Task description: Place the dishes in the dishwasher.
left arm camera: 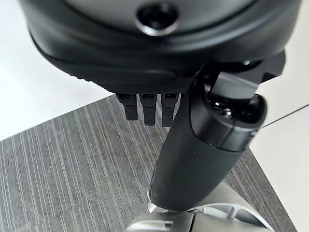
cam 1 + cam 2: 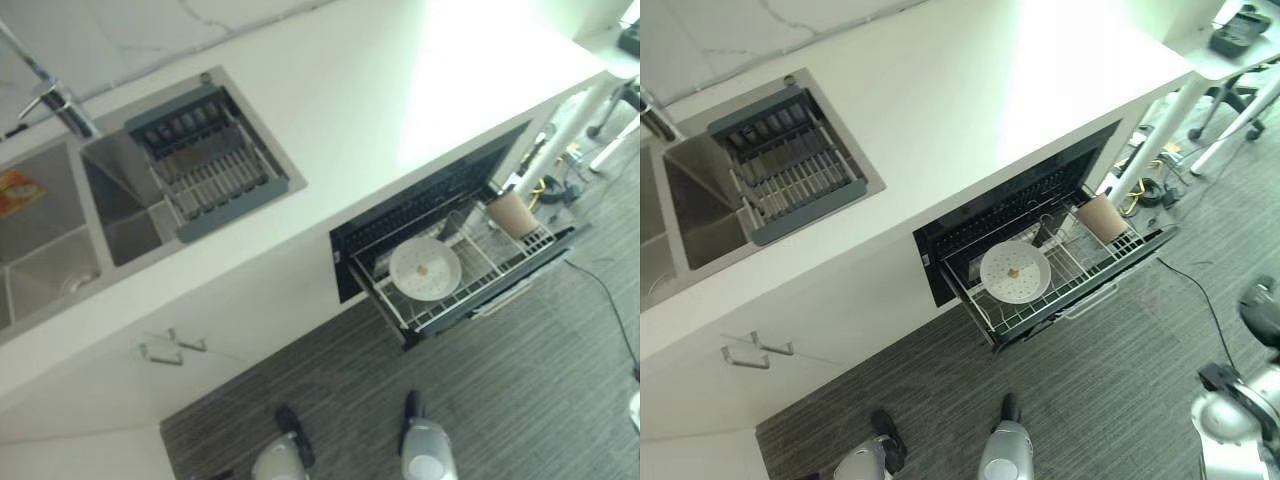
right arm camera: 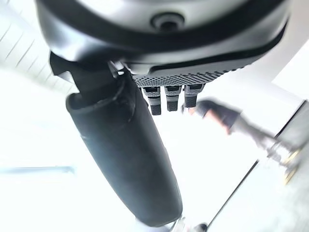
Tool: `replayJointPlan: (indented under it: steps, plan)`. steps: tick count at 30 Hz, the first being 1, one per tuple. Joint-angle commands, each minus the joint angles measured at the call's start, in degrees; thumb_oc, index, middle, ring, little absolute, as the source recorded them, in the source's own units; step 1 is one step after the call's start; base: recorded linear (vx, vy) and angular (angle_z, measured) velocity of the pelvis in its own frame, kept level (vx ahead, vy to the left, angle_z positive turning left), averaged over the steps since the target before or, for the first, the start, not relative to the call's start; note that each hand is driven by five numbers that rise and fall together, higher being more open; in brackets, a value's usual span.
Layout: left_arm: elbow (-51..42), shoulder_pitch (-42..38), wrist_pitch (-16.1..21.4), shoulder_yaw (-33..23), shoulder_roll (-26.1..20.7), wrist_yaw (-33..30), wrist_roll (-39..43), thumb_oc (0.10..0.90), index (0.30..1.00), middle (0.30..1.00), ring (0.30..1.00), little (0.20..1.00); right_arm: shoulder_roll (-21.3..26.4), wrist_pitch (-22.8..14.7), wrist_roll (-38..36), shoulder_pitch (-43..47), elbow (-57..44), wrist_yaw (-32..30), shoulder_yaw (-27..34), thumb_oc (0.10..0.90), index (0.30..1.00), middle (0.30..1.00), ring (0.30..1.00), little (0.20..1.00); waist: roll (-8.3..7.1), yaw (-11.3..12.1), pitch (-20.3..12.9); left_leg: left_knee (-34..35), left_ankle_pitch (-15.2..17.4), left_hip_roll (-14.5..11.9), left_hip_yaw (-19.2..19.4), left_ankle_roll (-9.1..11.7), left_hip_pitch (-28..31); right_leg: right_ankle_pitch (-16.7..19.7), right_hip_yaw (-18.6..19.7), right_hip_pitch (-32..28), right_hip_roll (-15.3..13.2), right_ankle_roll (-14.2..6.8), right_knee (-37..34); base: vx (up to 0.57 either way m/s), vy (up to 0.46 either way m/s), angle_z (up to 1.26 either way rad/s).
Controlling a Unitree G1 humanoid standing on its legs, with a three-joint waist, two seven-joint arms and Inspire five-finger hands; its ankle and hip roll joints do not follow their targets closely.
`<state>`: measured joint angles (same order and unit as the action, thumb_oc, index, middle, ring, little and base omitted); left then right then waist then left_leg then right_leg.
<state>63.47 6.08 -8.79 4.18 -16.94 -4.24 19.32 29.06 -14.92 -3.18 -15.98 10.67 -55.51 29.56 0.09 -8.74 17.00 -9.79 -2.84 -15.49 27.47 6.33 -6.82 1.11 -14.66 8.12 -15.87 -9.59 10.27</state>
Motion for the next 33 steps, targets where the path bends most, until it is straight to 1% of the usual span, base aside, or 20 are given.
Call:
replayJointPlan:
  steps: [1,4,5,6,7,8,9,10,11,14,17,20,21,23,26,27,29,31,32,33]
  plan:
    - [-0.6,-1.1,1.0,0.1,-1.4,0.6,0.3,0.8,0.9,0.9,0.9,0.9,2.3,-10.6,-6.4,5.6,3.4,-0.5,2.0,0.8,0.9,0.9,0.9,0.9,0.24,-0.4,1.3,-7.4,12.1,0.0,1.0,-1.1,2.6,-9.2,-1.4,0.0,1.7,-0.4,6.9,0.05,0.013,-0.12]
    - [1.7,-1.9,1.8,2.2,-1.7,1.3,0.9,0.8,0.9,0.9,0.9,0.9,-0.6,-17.6,-13.1,6.3,18.5,1.7,0.9,0.8,0.9,0.9,0.9,0.9,0.45,0.1,1.1,-7.4,11.7,-0.7,1.3,-1.1,2.8,-9.5,-2.1,-1.1,2.1,0.0,6.9,0.06,0.0,-0.1]
    - [2.0,-2.2,1.9,2.8,-1.7,1.4,1.3,0.8,0.9,0.9,0.9,0.9,-1.3,-18.9,-14.5,6.7,21.8,2.6,0.1,0.8,0.9,0.9,0.9,0.9,0.63,0.3,1.2,-7.4,11.5,-0.9,1.2,-1.2,2.7,-9.6,-2.4,-1.4,2.3,0.2,6.9,0.06,0.016,-0.03]
    - [2.2,-2.5,2.1,3.4,-1.7,1.4,1.8,0.8,0.9,0.9,0.9,0.9,-2.2,-19.5,-16.2,7.1,24.6,3.9,-0.8,0.8,0.9,0.9,0.9,0.9,0.85,0.6,1.3,-7.4,11.3,-1.2,1.1,-1.2,2.5,-9.7,-2.8,-1.7,2.6,0.4,6.9,0.1,0.05,-0.01]
    - [2.2,-2.8,2.4,3.9,-1.7,1.4,2.2,0.8,0.9,0.9,0.9,0.9,-2.7,-20.5,-16.7,7.3,26.9,4.5,-1.6,0.8,0.9,0.9,0.9,0.9,1.06,0.9,1.4,-7.4,12.3,-1.0,-0.1,-0.8,2.7,-10.9,-2.4,-2.5,2.8,0.0,6.9,0.09,0.061,-0.02]
    - [2.2,-3.1,2.6,4.2,-1.7,1.4,2.6,0.8,0.9,0.9,0.9,0.9,-3.2,-21.5,-17.4,7.7,28.6,5.0,-2.6,0.8,0.9,0.9,0.9,0.9,1.34,1.1,1.7,-7.4,12.1,-1.2,-0.3,-0.8,2.5,-11.1,-2.7,-2.8,3.2,0.3,6.9,0.01,0.056,-0.04]
    - [2.3,-3.6,2.8,4.7,-1.8,1.1,3.7,0.8,0.9,0.9,0.9,0.9,-3.9,-22.0,-19.2,8.3,31.2,7.1,-3.9,0.8,0.9,0.9,0.9,0.9,1.84,1.4,2.3,-7.4,10.8,-2.1,0.1,-1.3,1.7,-10.3,-4.0,-2.7,4.0,1.2,6.9,0.01,0.049,0.0]
    - [2.4,-3.8,3.0,5.0,-1.7,1.0,4.0,0.8,0.9,0.9,0.9,0.9,-4.1,-22.3,-19.6,8.7,32.3,7.6,-4.5,0.8,0.9,0.9,0.9,0.9,1.84,1.7,2.3,-7.4,11.9,-1.6,-0.8,-0.9,2.0,-11.8,-3.4,-3.1,3.9,0.8,7.6,-0.01,0.043,0.13]
    - [2.5,-4.7,3.7,5.5,-1.5,0.4,6.1,0.8,0.9,0.9,0.9,0.9,-5.1,-22.8,-21.3,9.9,35.5,8.8,-7.0,0.8,0.9,0.9,0.9,0.9,2.05,2.4,3.1,-7.4,11.5,-1.5,-1.4,-1.0,1.5,-13.2,-3.7,-2.3,4.0,1.4,10.1,0.04,0.039,0.16]
    - [2.2,-6.9,5.5,5.8,-1.6,-0.3,9.4,0.8,0.9,0.9,0.9,0.9,-6.1,-23.2,-25.2,12.8,40.0,12.6,-11.4,0.8,0.9,0.9,0.9,0.9,2.6,4.2,5.1,-7.4,10.7,-1.0,-2.5,-1.0,-0.3,-15.8,-4.6,-0.2,3.5,2.5,14.7,-0.06,0.031,0.17]
    - [1.1,-8.1,6.5,6.3,-1.5,-0.7,9.8,0.8,0.9,0.9,0.9,0.9,-5.9,-22.2,-25.4,15.7,41.3,13.0,-14.8,0.8,0.9,0.9,0.9,0.9,3.33,5.7,6.8,-7.4,9.9,-0.4,-3.7,-0.9,-1.9,-17.3,-4.9,1.1,3.0,3.1,17.6,-0.06,0.032,0.29]
    - [0.5,-9.8,7.1,7.2,-1.2,-1.1,11.5,0.8,0.9,0.9,0.9,0.9,-5.0,-19.5,-23.7,21.7,45.8,16.5,-21.7,0.8,0.9,0.9,0.9,0.9,4.39,8.3,9.2,-7.4,8.3,0.8,-6.1,-0.8,-5.0,-19.5,-4.7,5.1,1.6,3.9,23.6,-0.05,0.034,0.33]
    - [0.6,-9.8,7.3,7.2,-1.1,-0.9,11.2,0.8,0.9,0.9,0.9,0.9,-4.8,-19.5,-23.6,22.7,47.0,17.2,-22.7,0.8,0.9,0.9,0.9,0.9,4.59,8.8,9.6,-7.4,8.1,1.0,-6.6,-0.8,-5.4,-19.9,-4.5,5.7,1.5,4.1,24.6,-0.04,0.035,0.35]
    - [-0.4,-10.0,7.3,8.0,-1.2,-1.0,9.9,0.8,0.9,0.9,0.9,0.9,-3.5,-20.0,-19.9,27.7,47.5,16.8,-27.3,0.8,0.9,0.9,0.9,0.9,5.52,11.2,11.5,-7.4,6.5,2.6,-9.2,-0.9,-8.8,-21.4,-4.0,9.6,0.7,4.7,29.2,-0.05,0.03,0.32]
    - [-0.8,-10.3,6.1,8.3,-1.4,-1.9,9.3,0.8,0.9,0.9,0.9,0.9,-3.0,-20.5,-18.0,29.8,46.2,15.7,-29.3,0.8,0.9,0.9,0.9,0.9,5.81,12.1,12.2,-7.4,5.9,3.3,-10.0,-1.0,-10.1,-22.1,-4.1,11.1,0.2,4.9,31.2,-0.02,0.007,0.21]
    - [-0.4,-10.4,5.5,8.4,-1.9,-2.0,8.8,0.8,0.9,0.9,0.9,0.9,-1.6,-21.0,-15.8,32.1,44.7,14.7,-30.8,0.8,0.9,0.9,0.9,0.9,5.98,13.2,12.8,-7.4,5.4,4.0,-10.7,-1.2,-11.3,-22.7,-4.3,12.5,-0.3,5.1,32.9,0.0,-0.007,0.14]
    - [0.7,-10.2,5.6,8.5,-2.3,-1.8,8.7,0.8,0.9,0.9,0.9,0.9,-0.1,-21.2,-13.5,34.2,43.1,13.6,-32.1,0.8,0.9,0.9,0.9,0.9,6.06,14.0,12.8,-7.4,5.0,4.5,-11.2,-1.3,-12.6,-23.3,-4.5,13.6,-0.5,5.4,34.1,0.03,0.0,0.16]
    - [2.6,-9.3,6.1,8.4,-3.2,-0.3,7.1,0.8,0.9,0.9,0.9,0.9,4.7,-20.5,-9.1,38.6,39.5,13.6,-34.3,0.8,0.9,0.9,0.9,0.9,6.35,15.7,12.8,-8.0,4.5,5.2,-12.3,-1.5,-15.2,-24.5,-4.7,15.3,-0.5,6.1,36.2,0.07,0.031,0.21]
    - [2.8,-9.2,6.2,8.4,-3.3,-0.2,6.9,0.8,0.9,0.9,0.9,0.9,5.2,-20.5,-8.2,39.1,39.2,13.8,-34.6,0.8,0.9,0.9,0.9,0.9,6.39,15.9,12.8,-8.0,4.5,5.3,-12.4,-1.6,-15.4,-24.5,-4.7,15.4,-0.5,6.2,36.3,0.07,0.046,0.19]
    - [3.2,-8.7,6.0,8.2,-3.6,0.2,6.3,0.8,0.9,0.9,0.9,0.9,7.8,-17.2,-6.3,42.3,37.2,13.9,-36.0,0.8,0.9,0.9,0.9,0.9,6.44,16.6,12.8,-8.2,4.5,5.5,-12.7,-1.7,-16.1,-24.8,-4.8,15.8,-0.4,6.4,36.7,0.05,0.032,0.18]
